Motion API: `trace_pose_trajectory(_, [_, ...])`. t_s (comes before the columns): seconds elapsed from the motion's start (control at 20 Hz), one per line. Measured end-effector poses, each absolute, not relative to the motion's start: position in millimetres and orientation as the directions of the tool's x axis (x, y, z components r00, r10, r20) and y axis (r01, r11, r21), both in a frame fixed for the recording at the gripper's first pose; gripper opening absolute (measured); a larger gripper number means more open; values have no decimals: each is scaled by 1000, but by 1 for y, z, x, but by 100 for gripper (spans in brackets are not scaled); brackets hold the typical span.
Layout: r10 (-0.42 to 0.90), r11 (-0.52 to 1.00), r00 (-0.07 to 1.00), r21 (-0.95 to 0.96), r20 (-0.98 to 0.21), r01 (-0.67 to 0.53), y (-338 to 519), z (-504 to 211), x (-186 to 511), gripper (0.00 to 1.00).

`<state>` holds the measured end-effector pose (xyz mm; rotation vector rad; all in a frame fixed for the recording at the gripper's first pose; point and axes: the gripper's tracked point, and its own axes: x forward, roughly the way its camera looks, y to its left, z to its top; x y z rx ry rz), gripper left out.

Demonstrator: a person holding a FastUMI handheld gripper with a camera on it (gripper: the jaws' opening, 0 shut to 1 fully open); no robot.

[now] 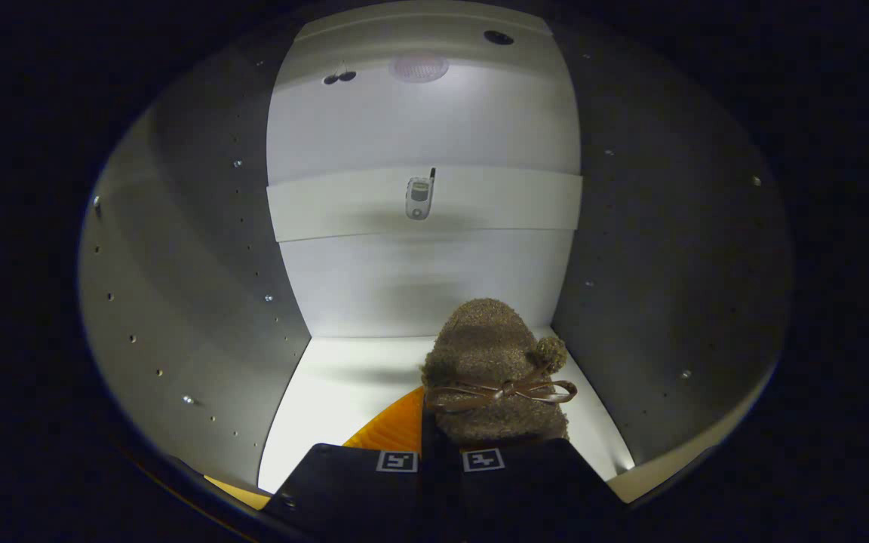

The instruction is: Open the shoe cabinet door, grab the shoes and put them into the shoe cabinet, then close the shoe cabinet door.

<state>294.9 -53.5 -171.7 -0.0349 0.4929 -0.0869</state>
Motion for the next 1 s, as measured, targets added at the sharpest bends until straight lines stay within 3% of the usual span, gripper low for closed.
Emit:
trace_pose_trajectory(0.6, [-114, 993, 825, -86, -553, 79, -55, -224, 325, 7])
trace_pose_trajectory(0.7, [-126, 991, 817, -109, -563, 78, -56, -228, 321, 24])
trace_pose_trajectory(0.8, [-117, 992, 822, -96, -558, 76, -53, -228, 320, 24])
trace_pose_trajectory(0.95, [-104, 994, 830, -80, -547, 72, -49, -222, 317, 43])
trace_pose_trajectory(1.0, [-101, 994, 833, -80, -545, 68, -46, -221, 314, 54])
